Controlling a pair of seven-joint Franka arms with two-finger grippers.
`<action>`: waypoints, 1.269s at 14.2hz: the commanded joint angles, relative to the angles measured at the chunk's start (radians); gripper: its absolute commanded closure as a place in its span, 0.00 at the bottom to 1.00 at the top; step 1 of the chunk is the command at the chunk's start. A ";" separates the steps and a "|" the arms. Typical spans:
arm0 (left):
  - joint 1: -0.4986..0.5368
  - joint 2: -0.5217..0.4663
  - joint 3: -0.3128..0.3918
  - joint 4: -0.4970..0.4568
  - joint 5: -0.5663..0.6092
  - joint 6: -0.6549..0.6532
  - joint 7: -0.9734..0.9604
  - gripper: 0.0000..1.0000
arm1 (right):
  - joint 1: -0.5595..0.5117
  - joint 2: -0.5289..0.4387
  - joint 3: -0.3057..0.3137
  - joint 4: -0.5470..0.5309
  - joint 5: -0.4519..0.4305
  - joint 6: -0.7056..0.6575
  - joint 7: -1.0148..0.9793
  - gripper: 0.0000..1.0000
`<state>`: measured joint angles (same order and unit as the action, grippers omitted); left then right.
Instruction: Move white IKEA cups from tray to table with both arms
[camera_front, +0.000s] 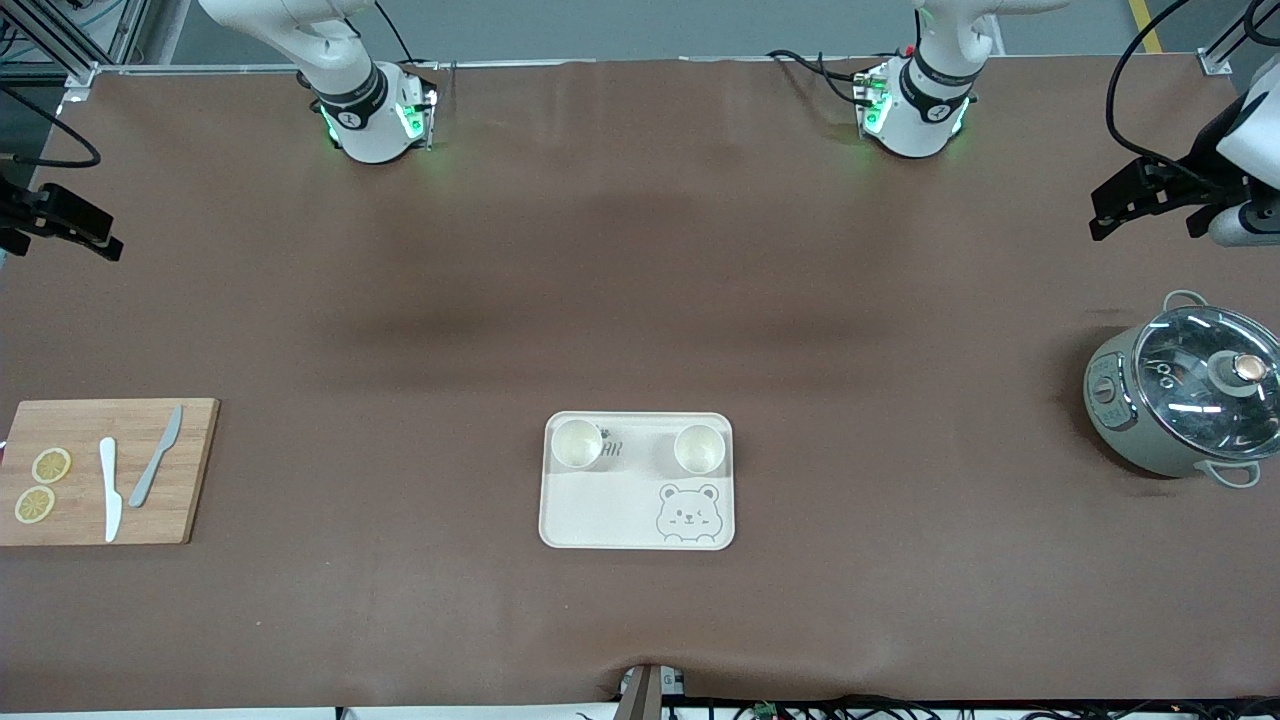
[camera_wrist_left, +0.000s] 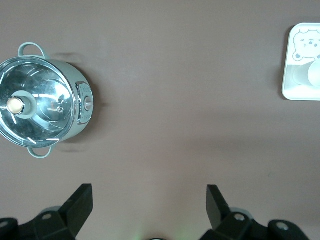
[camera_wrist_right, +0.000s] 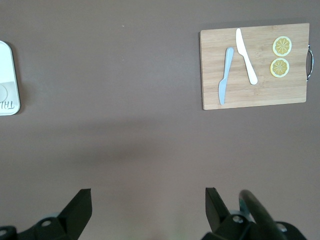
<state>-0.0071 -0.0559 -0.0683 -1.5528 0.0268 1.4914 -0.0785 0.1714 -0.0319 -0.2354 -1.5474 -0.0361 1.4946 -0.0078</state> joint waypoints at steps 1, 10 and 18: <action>0.004 0.022 0.001 0.048 0.021 -0.020 0.006 0.00 | -0.012 0.010 0.007 0.021 -0.001 -0.007 0.011 0.00; -0.014 0.100 -0.011 0.045 0.018 -0.008 -0.010 0.00 | -0.007 0.010 0.007 0.021 -0.001 -0.007 0.011 0.00; -0.057 0.250 -0.068 0.048 0.018 0.119 -0.208 0.00 | -0.013 0.014 0.007 0.021 0.030 0.042 0.009 0.00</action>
<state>-0.0592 0.1498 -0.1147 -1.5360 0.0268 1.6017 -0.2262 0.1714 -0.0314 -0.2345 -1.5474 -0.0239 1.5183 -0.0078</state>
